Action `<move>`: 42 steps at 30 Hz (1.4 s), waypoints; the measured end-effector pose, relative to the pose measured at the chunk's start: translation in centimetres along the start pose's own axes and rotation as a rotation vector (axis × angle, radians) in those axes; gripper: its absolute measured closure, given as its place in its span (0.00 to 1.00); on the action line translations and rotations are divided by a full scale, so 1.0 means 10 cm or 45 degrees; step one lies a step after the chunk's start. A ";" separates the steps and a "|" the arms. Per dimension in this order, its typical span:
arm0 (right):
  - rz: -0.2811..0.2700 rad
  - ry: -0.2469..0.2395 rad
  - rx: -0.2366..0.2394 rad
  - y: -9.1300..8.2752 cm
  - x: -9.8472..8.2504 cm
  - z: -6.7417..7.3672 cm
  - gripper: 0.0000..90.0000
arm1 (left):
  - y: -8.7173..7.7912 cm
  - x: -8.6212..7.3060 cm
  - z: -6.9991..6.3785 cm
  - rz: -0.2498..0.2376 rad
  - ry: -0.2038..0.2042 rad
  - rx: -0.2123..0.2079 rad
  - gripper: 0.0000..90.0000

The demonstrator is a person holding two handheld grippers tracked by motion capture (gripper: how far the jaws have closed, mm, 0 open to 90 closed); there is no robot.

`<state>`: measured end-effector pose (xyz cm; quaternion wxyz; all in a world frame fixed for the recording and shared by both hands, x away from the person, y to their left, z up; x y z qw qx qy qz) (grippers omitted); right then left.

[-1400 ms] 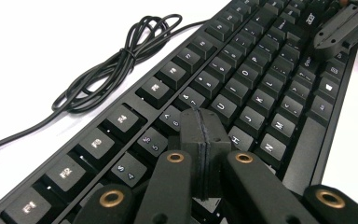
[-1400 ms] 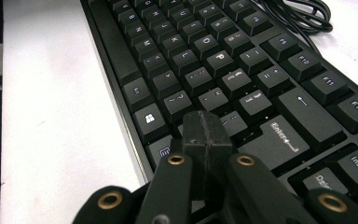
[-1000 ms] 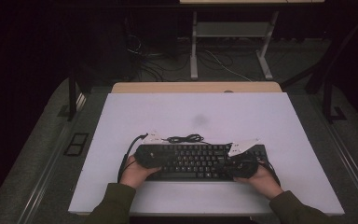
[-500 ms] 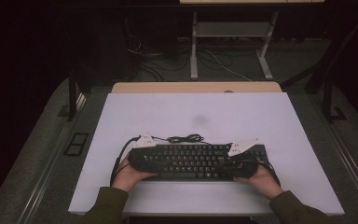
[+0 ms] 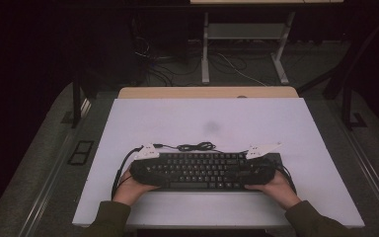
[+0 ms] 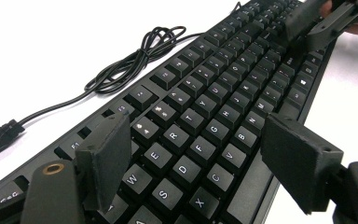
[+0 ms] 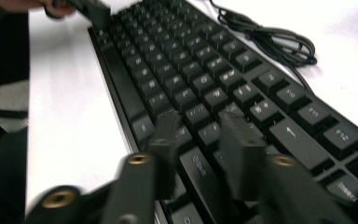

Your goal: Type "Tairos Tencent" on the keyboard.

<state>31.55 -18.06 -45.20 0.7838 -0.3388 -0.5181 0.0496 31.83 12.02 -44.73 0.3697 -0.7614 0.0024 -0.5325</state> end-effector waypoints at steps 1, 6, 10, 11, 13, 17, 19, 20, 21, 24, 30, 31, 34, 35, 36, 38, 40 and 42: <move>0.000 0.000 0.000 0.00 0.00 0.00 0.67 | 0.00 -0.01 0.00 0.001 0.000 0.003 0.26; -0.066 0.034 0.005 0.02 0.10 -0.01 0.46 | -0.01 -0.03 0.00 0.002 -0.007 0.013 0.25; -0.104 0.056 -0.003 0.06 0.17 -0.01 0.35 | -0.01 -0.06 0.01 0.000 -0.010 0.036 0.26; -0.104 0.056 -0.003 0.06 0.17 -0.01 0.35 | -0.01 -0.06 0.01 0.000 -0.010 0.036 0.26; -0.114 0.062 -0.014 0.09 0.21 -0.01 0.32 | -0.02 -0.07 0.02 0.001 -0.011 0.042 0.27; -0.141 0.065 -0.035 0.19 0.29 0.00 0.32 | -0.03 -0.06 0.05 -0.009 -0.016 0.066 0.31; -0.140 0.063 -0.037 0.21 0.30 0.00 0.32 | -0.04 -0.06 0.06 -0.008 -0.014 0.076 0.34; -0.149 0.065 -0.049 0.26 0.33 0.01 0.35 | -0.04 -0.06 0.07 -0.012 -0.022 0.078 0.34; -0.149 0.065 -0.049 0.26 0.33 0.01 0.35 | -0.04 -0.06 0.07 -0.014 -0.023 0.081 0.34; -0.165 0.076 -0.067 0.33 0.38 0.01 0.36 | -0.05 -0.05 0.09 -0.024 -0.025 0.094 0.39; -0.184 0.077 -0.075 0.38 0.44 0.01 0.29 | -0.03 -0.05 0.13 -0.019 -0.026 0.117 0.50; -0.187 0.080 -0.078 0.39 0.44 0.01 0.29 | -0.02 -0.06 0.14 -0.015 -0.030 0.122 0.53; -0.197 0.073 -0.077 0.40 0.45 0.01 0.24 | 0.01 -0.07 0.16 0.000 -0.034 0.133 0.62; -0.197 0.073 -0.077 0.40 0.45 0.01 0.24 | 0.01 -0.06 0.16 0.001 -0.037 0.134 0.62; -0.201 0.066 -0.059 0.40 0.45 0.01 0.20 | 0.01 -0.06 0.17 0.009 -0.033 0.130 0.67; -0.198 0.049 -0.036 0.41 0.45 0.03 0.19 | 0.02 -0.06 0.17 0.021 -0.030 0.130 0.75; -0.196 0.048 -0.036 0.42 0.45 0.03 0.19 | 0.02 -0.05 0.18 0.022 -0.040 0.131 0.78; -0.187 0.052 -0.038 0.43 0.44 0.03 0.19 | 0.02 -0.05 0.19 0.029 -0.044 0.126 0.87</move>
Point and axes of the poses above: each handheld gripper's, and its own axes: y roughly forward along the jaws, x roughly out of its top, z roughly to its left, the point moved 4 cm from there along y, roughly forward along the jaws, and after that the axes turned 1 degree about -x, right-handed, at the moved point
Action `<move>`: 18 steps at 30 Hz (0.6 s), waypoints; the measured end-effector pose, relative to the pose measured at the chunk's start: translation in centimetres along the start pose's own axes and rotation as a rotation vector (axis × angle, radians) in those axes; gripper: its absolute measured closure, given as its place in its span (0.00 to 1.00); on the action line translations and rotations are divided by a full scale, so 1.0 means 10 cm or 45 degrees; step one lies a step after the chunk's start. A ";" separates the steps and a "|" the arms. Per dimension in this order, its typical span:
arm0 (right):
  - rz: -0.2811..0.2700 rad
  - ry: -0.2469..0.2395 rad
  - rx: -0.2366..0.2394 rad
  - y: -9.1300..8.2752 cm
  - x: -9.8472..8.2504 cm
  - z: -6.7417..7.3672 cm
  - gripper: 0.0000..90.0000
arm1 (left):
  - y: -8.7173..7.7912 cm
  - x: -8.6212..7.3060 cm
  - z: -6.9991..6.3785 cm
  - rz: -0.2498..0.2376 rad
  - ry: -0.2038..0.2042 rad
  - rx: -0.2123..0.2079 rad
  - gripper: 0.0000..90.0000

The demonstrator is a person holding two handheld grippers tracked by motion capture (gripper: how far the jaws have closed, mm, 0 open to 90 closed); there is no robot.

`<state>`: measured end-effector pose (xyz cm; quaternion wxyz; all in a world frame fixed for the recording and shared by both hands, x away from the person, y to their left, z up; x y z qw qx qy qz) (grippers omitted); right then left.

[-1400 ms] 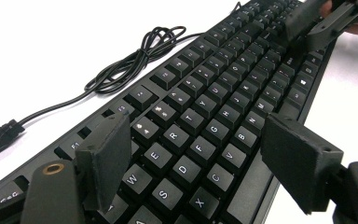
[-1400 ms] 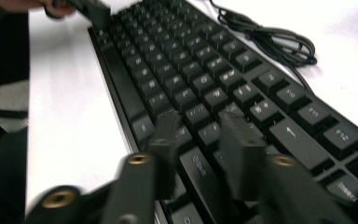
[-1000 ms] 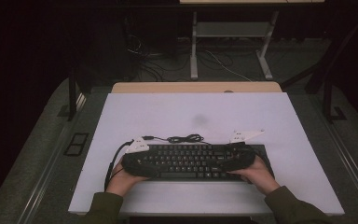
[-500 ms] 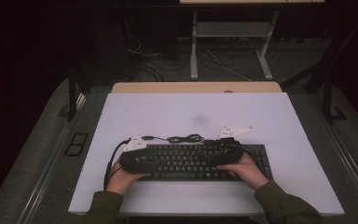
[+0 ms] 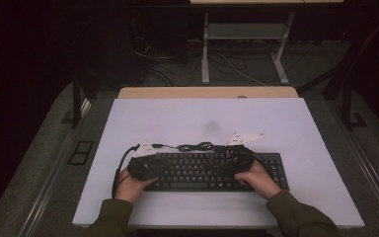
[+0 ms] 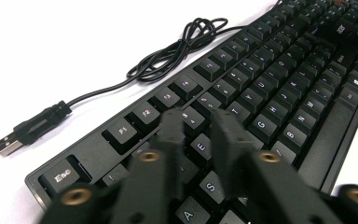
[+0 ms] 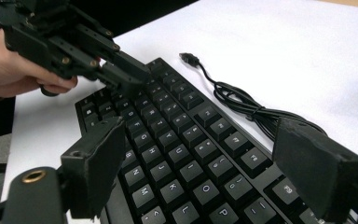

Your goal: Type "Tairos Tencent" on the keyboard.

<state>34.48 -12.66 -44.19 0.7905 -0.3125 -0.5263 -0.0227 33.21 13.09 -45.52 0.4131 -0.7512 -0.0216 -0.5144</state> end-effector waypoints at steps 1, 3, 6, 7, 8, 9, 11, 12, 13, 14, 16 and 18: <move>0.003 -0.003 -0.002 0.00 0.00 0.00 0.19 | 0.01 0.00 0.00 0.000 -0.004 -0.008 0.90; 0.007 -0.002 -0.001 0.01 -0.01 0.00 0.19 | 0.02 0.01 0.00 0.016 0.001 -0.023 0.97; 0.012 -0.002 -0.006 0.01 -0.01 0.00 0.19 | 0.06 0.01 -0.02 0.026 -0.004 -0.046 0.98; 0.010 -0.005 -0.004 0.01 -0.01 0.00 0.19 | 0.06 0.01 -0.02 0.033 0.001 -0.046 0.98; 0.013 -0.008 -0.005 0.02 -0.01 0.00 0.19 | 0.07 0.01 -0.03 0.029 -0.005 -0.048 0.98; 0.013 -0.008 -0.005 0.02 -0.01 0.00 0.19 | 0.08 0.01 -0.03 0.035 0.001 -0.050 0.98; 0.019 -0.007 -0.007 0.02 -0.01 0.00 0.19 | 0.09 0.01 -0.03 0.048 0.007 -0.050 0.98; 0.021 -0.007 -0.007 0.02 -0.02 0.00 0.19 | 0.10 0.01 -0.03 0.049 0.004 -0.048 0.98; 0.021 -0.009 -0.007 0.02 -0.02 0.00 0.19 | 0.11 0.01 -0.04 0.051 0.000 -0.048 0.98; 0.022 -0.009 -0.005 0.02 -0.02 0.01 0.19 | 0.12 0.00 -0.04 0.052 0.003 -0.049 0.98; 0.027 -0.012 -0.002 0.03 -0.02 0.01 0.19 | 0.12 0.00 -0.03 0.056 0.008 -0.053 0.98; 0.034 -0.014 0.000 0.04 -0.03 0.02 0.19 | 0.13 0.00 -0.04 0.068 0.012 -0.049 0.98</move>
Point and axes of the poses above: each handheld gripper's, and its own axes: y roughly forward along the jaws, x roughly out of its top, z roughly to its left, the point moved 4 cm from there along y, roughly forward along the jaws, and after that the axes turned 1 degree about -x, right-handed, at the moved point
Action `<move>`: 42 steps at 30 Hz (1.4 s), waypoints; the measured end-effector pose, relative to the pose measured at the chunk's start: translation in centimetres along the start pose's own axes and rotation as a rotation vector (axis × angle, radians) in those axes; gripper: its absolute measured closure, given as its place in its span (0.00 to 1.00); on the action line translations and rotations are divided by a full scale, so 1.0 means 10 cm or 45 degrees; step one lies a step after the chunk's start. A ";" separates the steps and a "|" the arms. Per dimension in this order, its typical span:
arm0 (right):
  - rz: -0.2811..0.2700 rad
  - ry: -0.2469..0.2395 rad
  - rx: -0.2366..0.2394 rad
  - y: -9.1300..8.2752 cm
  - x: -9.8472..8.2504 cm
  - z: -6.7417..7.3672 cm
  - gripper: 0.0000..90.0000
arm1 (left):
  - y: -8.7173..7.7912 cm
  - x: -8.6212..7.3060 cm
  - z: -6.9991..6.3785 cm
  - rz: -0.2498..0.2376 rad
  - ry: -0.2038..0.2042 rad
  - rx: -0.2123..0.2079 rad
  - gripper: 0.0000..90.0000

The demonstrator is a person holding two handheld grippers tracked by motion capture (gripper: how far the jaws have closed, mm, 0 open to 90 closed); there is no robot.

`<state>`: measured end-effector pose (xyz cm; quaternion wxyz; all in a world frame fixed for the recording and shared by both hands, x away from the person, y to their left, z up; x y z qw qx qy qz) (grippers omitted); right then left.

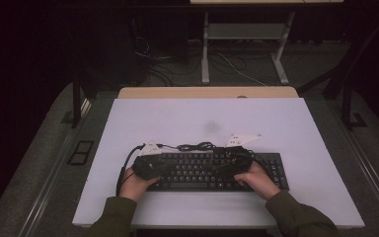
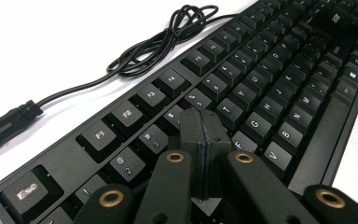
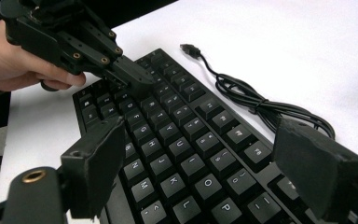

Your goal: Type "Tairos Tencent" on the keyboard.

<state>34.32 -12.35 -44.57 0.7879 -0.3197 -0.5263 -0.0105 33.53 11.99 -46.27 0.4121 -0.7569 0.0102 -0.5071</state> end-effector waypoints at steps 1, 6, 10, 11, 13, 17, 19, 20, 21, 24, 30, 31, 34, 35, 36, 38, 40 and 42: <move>0.007 0.001 -0.001 0.01 0.00 0.01 0.19 | 0.01 -0.01 0.00 0.004 -0.003 0.004 0.98; 0.008 -0.007 0.002 0.02 0.00 0.02 0.19 | 0.00 -0.01 0.01 0.003 -0.013 -0.008 0.98; 0.005 -0.010 0.001 0.02 0.00 0.02 0.19 | -0.01 -0.01 0.01 -0.004 -0.027 -0.016 0.98; 0.003 -0.008 0.001 0.02 0.00 0.02 0.19 | -0.01 -0.01 0.00 -0.005 -0.029 -0.018 0.96; 0.002 -0.006 0.000 0.02 0.00 0.01 0.19 | -0.01 -0.01 0.00 -0.008 -0.028 -0.017 0.94; -0.007 -0.007 0.020 0.03 0.01 0.02 0.19 | -0.04 0.00 0.00 -0.019 -0.033 -0.009 0.90; -0.012 -0.002 0.024 0.04 0.02 0.02 0.19 | -0.05 -0.01 0.00 -0.024 -0.044 -0.009 0.89; -0.012 -0.002 0.024 0.04 0.02 0.02 0.19 | -0.06 -0.01 0.01 -0.017 -0.033 -0.010 0.89; -0.013 -0.003 0.022 0.05 0.03 0.03 0.19 | -0.06 -0.01 0.00 -0.035 -0.040 -0.012 0.88; -0.007 0.000 0.022 0.05 0.02 0.03 0.19 | -0.09 0.00 0.00 -0.046 -0.042 -0.013 0.87; 0.015 0.013 0.029 0.06 0.02 0.01 0.19 | -0.11 0.00 -0.01 -0.059 -0.044 -0.023 0.83; 0.019 0.014 0.032 0.06 0.02 0.01 0.19 | -0.11 0.00 -0.01 -0.062 -0.042 -0.027 0.82; 0.029 0.007 0.061 0.06 0.02 0.00 0.19 | -0.12 0.00 -0.02 -0.067 -0.038 -0.022 0.78; 0.031 0.003 0.072 0.06 0.02 0.00 0.19 | -0.12 0.00 -0.02 -0.062 -0.031 -0.020 0.76; 0.037 -0.005 0.074 0.06 0.02 -0.01 0.19 | -0.12 -0.01 -0.02 -0.062 -0.031 -0.017 0.74; 0.039 -0.004 0.085 0.06 0.04 0.00 0.19 | -0.13 -0.01 -0.02 -0.061 -0.030 -0.018 0.69; 0.051 -0.027 0.097 0.07 0.06 0.00 0.26 | -0.13 -0.01 -0.03 -0.064 -0.023 -0.010 0.62; 0.061 -0.032 0.099 0.07 0.07 0.01 0.30 | -0.14 -0.01 -0.04 -0.065 -0.025 -0.008 0.57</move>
Point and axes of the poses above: each handheld gripper's, and its own axes: y roughly forward along the jaws, x roughly out of its top, z roughly to its left, the point moved 4 cm from there along y, roughly forward along the jaws, and after that the axes turned 1 degree about -x, right-handed, at the moved point
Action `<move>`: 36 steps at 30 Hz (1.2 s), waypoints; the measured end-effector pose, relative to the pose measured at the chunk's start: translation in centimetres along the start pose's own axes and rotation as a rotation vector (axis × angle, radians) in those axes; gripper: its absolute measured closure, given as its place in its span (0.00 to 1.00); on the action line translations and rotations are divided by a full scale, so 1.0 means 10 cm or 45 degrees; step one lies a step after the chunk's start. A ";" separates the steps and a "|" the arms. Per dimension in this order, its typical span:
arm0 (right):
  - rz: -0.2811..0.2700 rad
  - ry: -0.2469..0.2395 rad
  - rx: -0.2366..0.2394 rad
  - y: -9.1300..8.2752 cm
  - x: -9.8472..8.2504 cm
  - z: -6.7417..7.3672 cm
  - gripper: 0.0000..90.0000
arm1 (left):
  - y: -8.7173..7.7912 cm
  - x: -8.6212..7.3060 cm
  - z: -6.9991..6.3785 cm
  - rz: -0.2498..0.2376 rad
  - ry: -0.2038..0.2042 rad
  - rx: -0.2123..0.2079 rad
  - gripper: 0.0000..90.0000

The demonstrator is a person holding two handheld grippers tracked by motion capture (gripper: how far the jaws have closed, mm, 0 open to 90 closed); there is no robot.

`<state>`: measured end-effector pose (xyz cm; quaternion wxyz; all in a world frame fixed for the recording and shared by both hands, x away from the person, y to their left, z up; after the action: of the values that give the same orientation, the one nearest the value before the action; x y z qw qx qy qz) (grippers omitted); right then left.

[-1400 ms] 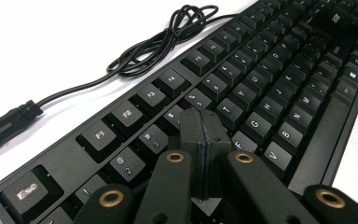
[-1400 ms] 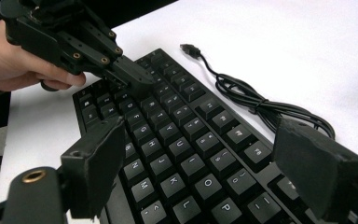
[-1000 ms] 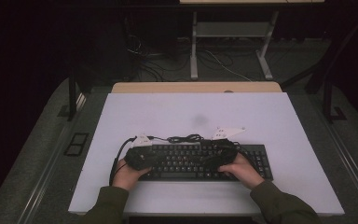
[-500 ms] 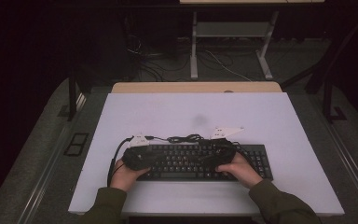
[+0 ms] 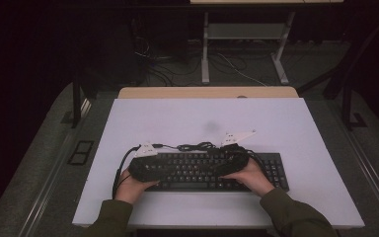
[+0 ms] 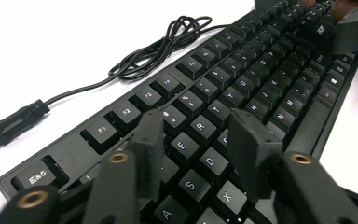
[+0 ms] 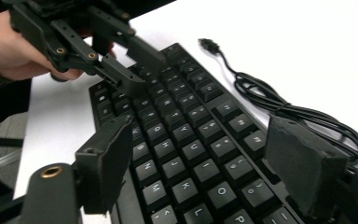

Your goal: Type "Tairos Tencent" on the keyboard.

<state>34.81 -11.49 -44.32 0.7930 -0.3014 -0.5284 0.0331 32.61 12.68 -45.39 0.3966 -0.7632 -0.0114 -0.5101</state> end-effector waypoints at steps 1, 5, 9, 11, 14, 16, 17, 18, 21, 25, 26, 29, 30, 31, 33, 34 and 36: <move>0.000 0.000 0.000 0.00 0.00 0.00 0.30 | 0.00 0.00 0.00 0.001 0.000 0.000 0.57; 0.016 -0.006 0.021 0.02 0.00 0.01 0.47 | -0.02 0.00 -0.01 -0.002 0.000 0.000 0.47; 0.029 -0.020 0.038 0.03 0.00 0.05 0.63 | -0.04 0.01 -0.01 -0.018 0.003 0.012 0.40; 0.042 -0.035 0.055 0.04 0.01 0.07 0.69 | -0.05 0.02 -0.01 -0.031 -0.002 0.014 0.36; 0.066 -0.042 0.059 0.06 0.00 0.10 0.79 | -0.06 0.02 -0.01 -0.039 -0.003 0.019 0.31; 0.072 -0.054 0.066 0.07 0.00 0.10 0.85 | -0.06 0.01 -0.01 -0.040 -0.008 0.019 0.29; 0.078 -0.052 0.068 0.07 0.00 0.11 0.88 | -0.06 0.01 0.00 -0.040 -0.011 0.021 0.28; 0.079 -0.055 0.070 0.07 0.00 0.11 0.91 | -0.06 0.01 0.00 -0.040 -0.014 0.022 0.28; 0.090 -0.061 0.074 0.07 -0.01 0.12 0.97 | -0.05 0.01 0.00 -0.039 -0.011 0.020 0.26; 0.112 -0.067 0.087 0.08 -0.03 0.13 0.99 | -0.04 0.02 0.00 -0.043 -0.016 0.014 0.25; 0.116 -0.076 0.093 0.09 -0.03 0.13 0.99 | -0.04 0.02 0.00 -0.042 -0.016 0.013 0.25; 0.137 -0.084 0.099 0.11 -0.04 0.14 0.99 | -0.03 0.01 0.01 -0.039 -0.020 0.012 0.24; 0.146 -0.088 0.101 0.12 -0.04 0.15 0.99 | -0.03 0.01 0.01 -0.039 -0.019 0.012 0.24; 0.144 -0.086 0.103 0.12 -0.04 0.15 0.99 | -0.02 0.01 0.01 -0.039 -0.019 0.011 0.24; 0.156 -0.086 0.107 0.14 -0.05 0.16 0.99 | -0.02 0.01 0.01 -0.036 -0.016 0.008 0.24; 0.156 -0.086 0.107 0.14 -0.05 0.16 0.99 | -0.02 0.01 0.01 -0.035 -0.016 0.006 0.24; 0.173 -0.086 0.108 0.17 -0.07 0.17 0.99 | -0.01 0.00 0.00 -0.033 -0.014 0.006 0.24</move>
<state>33.47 -9.56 -45.31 0.7827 -0.3016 -0.5312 0.1193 32.61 12.78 -45.29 0.3916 -0.7649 -0.0245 -0.5109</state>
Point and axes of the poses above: each handheld gripper's, and its own axes: y roughly forward along the jaws, x roughly out of its top, z roughly to its left, the point moved 4 cm from there along y, roughly forward along the jaws, and after that the axes turned 1 degree about -x, right-handed, at the moved point
